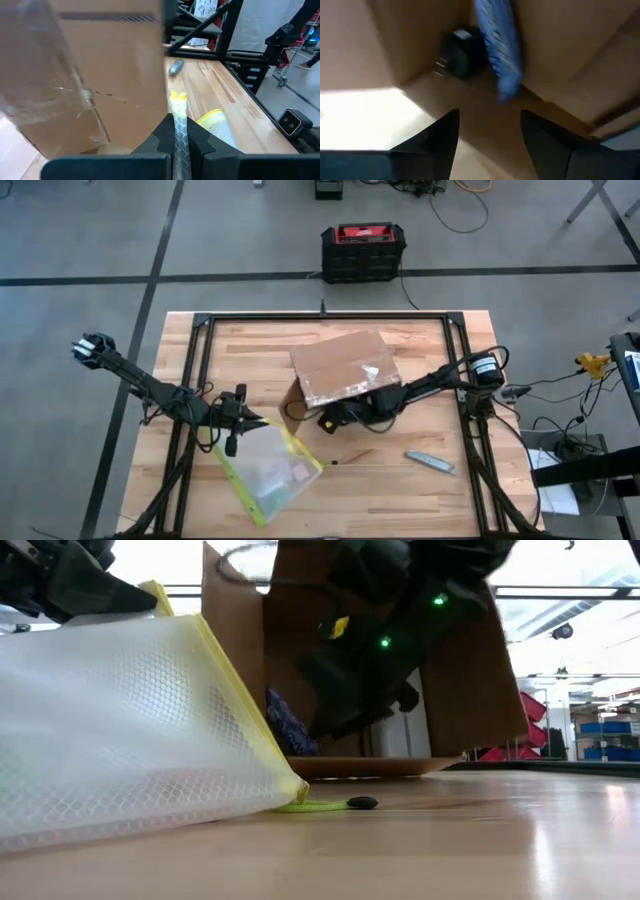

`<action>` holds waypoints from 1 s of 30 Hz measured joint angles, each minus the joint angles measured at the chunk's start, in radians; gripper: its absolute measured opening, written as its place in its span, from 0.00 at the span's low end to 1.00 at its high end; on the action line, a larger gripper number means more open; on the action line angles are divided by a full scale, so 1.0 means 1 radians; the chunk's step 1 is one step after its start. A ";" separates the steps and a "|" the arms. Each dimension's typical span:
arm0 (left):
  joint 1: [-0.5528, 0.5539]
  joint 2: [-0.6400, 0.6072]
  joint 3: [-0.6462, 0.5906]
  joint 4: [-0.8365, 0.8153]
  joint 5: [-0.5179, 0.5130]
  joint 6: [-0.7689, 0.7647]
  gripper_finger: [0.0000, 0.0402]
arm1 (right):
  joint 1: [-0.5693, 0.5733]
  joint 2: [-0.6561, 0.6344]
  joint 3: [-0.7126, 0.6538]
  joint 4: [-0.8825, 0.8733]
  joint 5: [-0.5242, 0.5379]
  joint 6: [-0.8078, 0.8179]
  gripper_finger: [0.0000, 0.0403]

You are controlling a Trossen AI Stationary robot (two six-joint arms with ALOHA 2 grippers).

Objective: Unpack boxes
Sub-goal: Put the black charger adapter into the transparent zip bag

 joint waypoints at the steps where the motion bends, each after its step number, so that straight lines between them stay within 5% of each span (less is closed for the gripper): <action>1: 0.000 0.001 0.000 -0.001 0.000 0.000 0.00 | 0.012 0.000 -0.021 0.054 0.020 0.000 0.48; 13: -0.009 0.002 -0.002 -0.002 0.005 -0.004 0.00 | 0.046 0.000 -0.257 0.601 0.185 -0.202 0.48; 20: -0.009 0.002 -0.002 0.005 0.011 -0.011 0.00 | 0.021 0.006 -0.250 0.525 0.059 -0.289 0.46; 25: -0.009 0.002 -0.002 0.011 0.010 -0.012 0.00 | 0.018 0.006 -0.205 0.546 0.184 -0.277 0.44; 30: -0.009 0.002 -0.002 0.016 0.010 -0.036 0.00 | 0.010 0.006 -0.156 0.451 0.197 -0.250 0.40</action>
